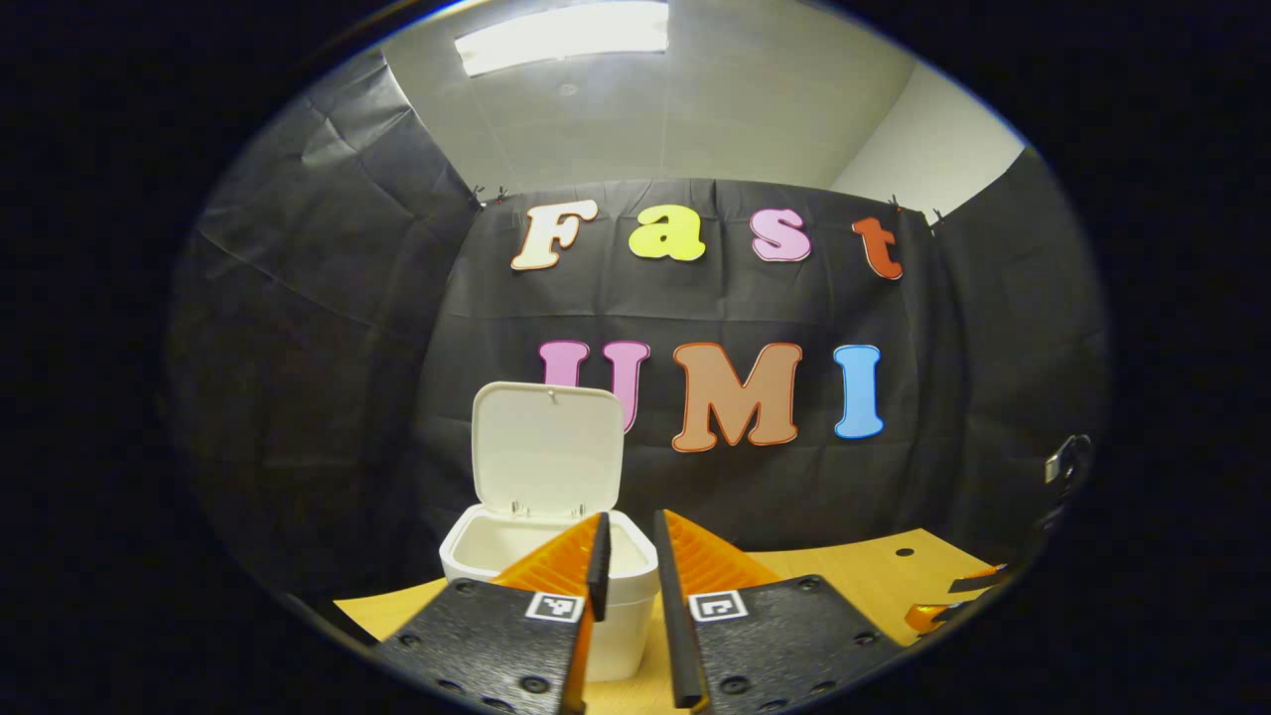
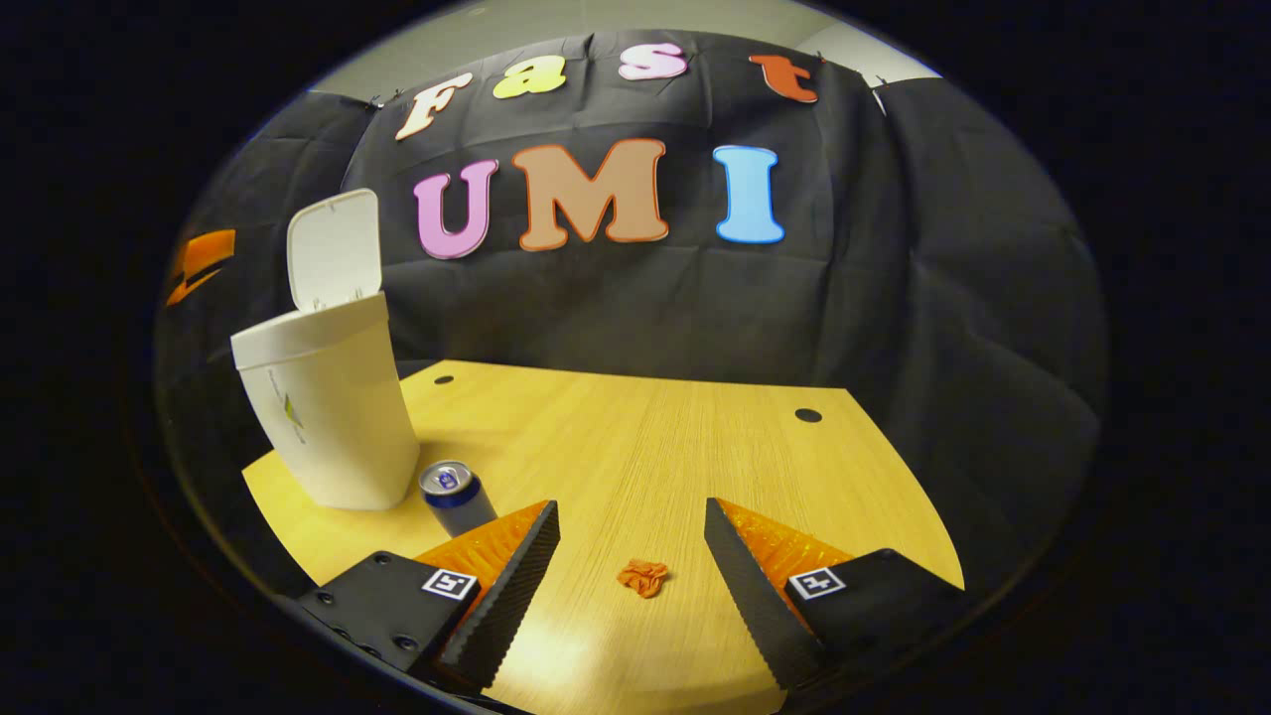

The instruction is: Press the lid of the desktop garbage bin to open it, pick up the crumpled paper on the desktop and throw it into the bin, then pick up the pop can on the desktop and drop it into the bin, and finally close the garbage bin lid.

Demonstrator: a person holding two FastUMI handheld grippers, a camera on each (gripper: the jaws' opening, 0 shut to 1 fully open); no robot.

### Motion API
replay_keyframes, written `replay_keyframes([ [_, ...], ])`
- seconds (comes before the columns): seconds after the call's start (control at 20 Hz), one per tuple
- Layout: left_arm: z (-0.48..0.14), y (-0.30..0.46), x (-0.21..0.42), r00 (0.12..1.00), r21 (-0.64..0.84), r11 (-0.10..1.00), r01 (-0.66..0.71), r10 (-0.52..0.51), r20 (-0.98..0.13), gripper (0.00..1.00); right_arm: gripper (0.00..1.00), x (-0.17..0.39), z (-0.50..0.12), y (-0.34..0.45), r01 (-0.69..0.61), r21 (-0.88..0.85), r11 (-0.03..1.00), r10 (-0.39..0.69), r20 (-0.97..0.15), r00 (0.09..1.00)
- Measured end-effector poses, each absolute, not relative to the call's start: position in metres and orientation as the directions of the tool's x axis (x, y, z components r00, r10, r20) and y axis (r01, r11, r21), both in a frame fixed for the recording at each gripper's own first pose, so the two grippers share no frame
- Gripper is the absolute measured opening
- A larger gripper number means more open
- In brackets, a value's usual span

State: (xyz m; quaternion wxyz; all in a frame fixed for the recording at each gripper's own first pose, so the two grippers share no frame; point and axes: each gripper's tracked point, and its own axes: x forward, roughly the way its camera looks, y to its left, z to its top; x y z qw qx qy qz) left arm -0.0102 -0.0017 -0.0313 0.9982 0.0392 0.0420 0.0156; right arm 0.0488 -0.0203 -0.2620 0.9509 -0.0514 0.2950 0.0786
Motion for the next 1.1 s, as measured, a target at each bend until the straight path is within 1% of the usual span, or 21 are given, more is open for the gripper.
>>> replay_keyframes([
  [0.15,-0.041,0.017,-0.016,0.987,0.106,0.989,-0.105,0.117,-0.114,0.97,0.98,0.064,-0.303,-0.021,-0.213,-0.057,0.975,0.126,-0.650,0.750],
  [0.2,-0.042,0.023,-0.019,0.984,0.117,0.985,-0.129,0.142,-0.110,0.96,0.98,0.066,-0.317,-0.022,-0.222,-0.057,0.973,0.126,-0.677,0.725],
  [0.25,-0.041,0.028,-0.021,0.982,0.121,0.981,-0.149,0.161,-0.101,0.90,0.98,0.067,-0.328,-0.022,-0.232,-0.056,0.971,0.127,-0.703,0.700],
  [0.3,-0.038,0.033,-0.023,0.980,0.122,0.978,-0.168,0.179,-0.091,0.92,0.98,0.066,-0.339,-0.023,-0.240,-0.052,0.969,0.128,-0.727,0.675],
  [0.35,-0.036,0.038,-0.022,0.977,0.125,0.975,-0.186,0.197,-0.086,0.92,0.99,0.068,-0.349,-0.024,-0.246,-0.044,0.968,0.131,-0.748,0.650],
  [0.5,-0.041,0.054,-0.026,0.962,0.157,0.958,-0.240,0.257,-0.096,0.92,0.98,0.074,-0.373,-0.028,-0.247,-0.031,0.969,0.125,-0.797,0.591],
  [0.75,-0.041,0.073,-0.035,0.938,0.193,0.932,-0.306,0.330,-0.107,0.92,0.98,0.076,-0.396,-0.029,-0.239,-0.007,0.971,0.117,-0.857,0.501],
  [0.85,-0.043,0.078,-0.037,0.931,0.203,0.925,-0.322,0.348,-0.109,0.92,0.75,0.076,-0.400,-0.028,-0.246,-0.014,0.969,0.111,-0.865,0.489],
  [0.9,-0.043,0.080,-0.038,0.929,0.206,0.922,-0.327,0.354,-0.111,0.92,0.56,0.076,-0.403,-0.028,-0.254,-0.017,0.967,0.112,-0.868,0.483],
  [0.95,-0.043,0.082,-0.037,0.927,0.209,0.920,-0.331,0.359,-0.112,0.92,0.57,0.075,-0.403,-0.027,-0.263,-0.017,0.965,0.114,-0.871,0.478],
  [1.05,-0.046,0.084,-0.038,0.923,0.219,0.916,-0.335,0.366,-0.120,0.92,0.44,0.076,-0.400,-0.025,-0.270,-0.023,0.962,0.114,-0.870,0.480],
  [1.1,-0.048,0.085,-0.039,0.921,0.228,0.914,-0.335,0.369,-0.125,0.92,0.34,0.076,-0.400,-0.025,-0.274,-0.027,0.961,0.112,-0.870,0.479],
])
